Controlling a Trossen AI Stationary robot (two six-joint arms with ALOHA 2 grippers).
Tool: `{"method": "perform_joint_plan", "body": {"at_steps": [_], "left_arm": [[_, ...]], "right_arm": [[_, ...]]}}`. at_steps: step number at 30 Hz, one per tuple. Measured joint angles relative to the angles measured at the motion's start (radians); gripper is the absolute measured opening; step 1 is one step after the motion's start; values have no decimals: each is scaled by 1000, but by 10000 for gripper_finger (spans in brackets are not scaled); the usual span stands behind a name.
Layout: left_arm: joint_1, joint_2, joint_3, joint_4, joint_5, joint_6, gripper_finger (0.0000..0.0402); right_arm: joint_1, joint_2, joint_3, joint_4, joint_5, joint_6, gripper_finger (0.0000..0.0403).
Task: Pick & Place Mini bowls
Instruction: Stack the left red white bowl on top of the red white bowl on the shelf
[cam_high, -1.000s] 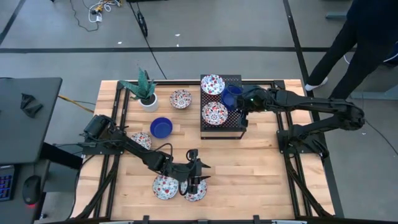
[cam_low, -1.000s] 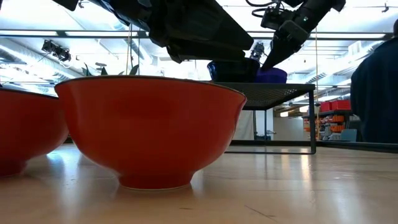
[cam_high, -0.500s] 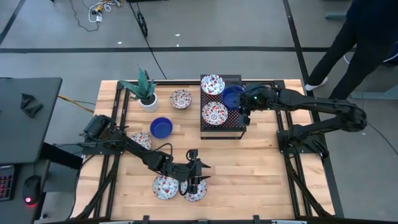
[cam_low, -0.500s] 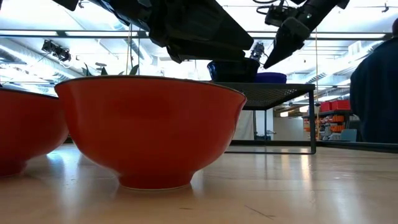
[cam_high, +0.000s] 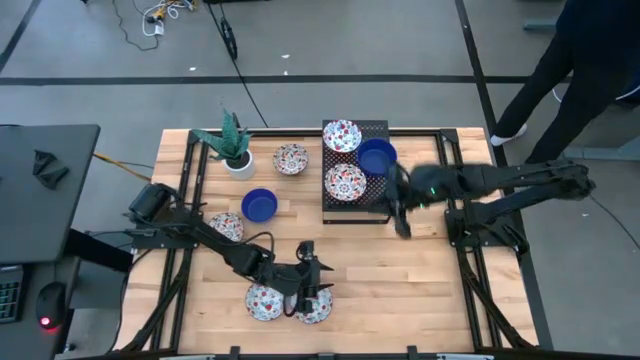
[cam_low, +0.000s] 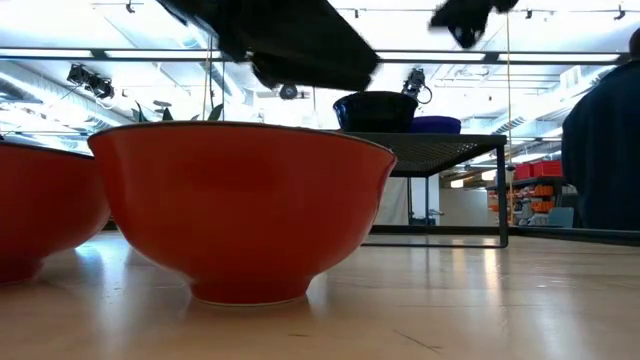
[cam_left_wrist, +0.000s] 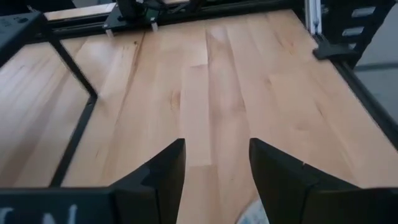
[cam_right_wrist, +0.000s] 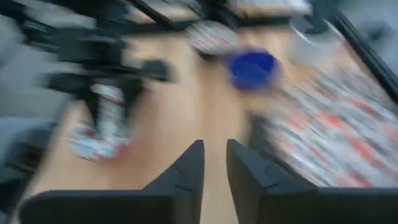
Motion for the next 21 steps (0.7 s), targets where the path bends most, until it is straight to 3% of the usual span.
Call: {"method": "perform_joint_plan", "body": {"at_steps": [7, 11, 14, 18, 21], "left_arm": [[-114, -133, 15, -229, -66, -28, 176], [-234, -152, 99, -499, -72, -16, 176], [-320, -148, 148, -696, -57, -67, 176], [-406, -144, 150, -750, 4, -191, 176], [-445, -139, 146, -762, 25, -301, 176]], "right_arm": [[361, 33, -218, 602, 106, 13, 25], [496, 87, -369, 879, 185, 7, 5], [559, 144, -464, 1028, 312, 45, 5], [588, 223, -538, 1168, 472, 118, 11], [589, 276, -550, 1213, 510, 140, 12]]}}
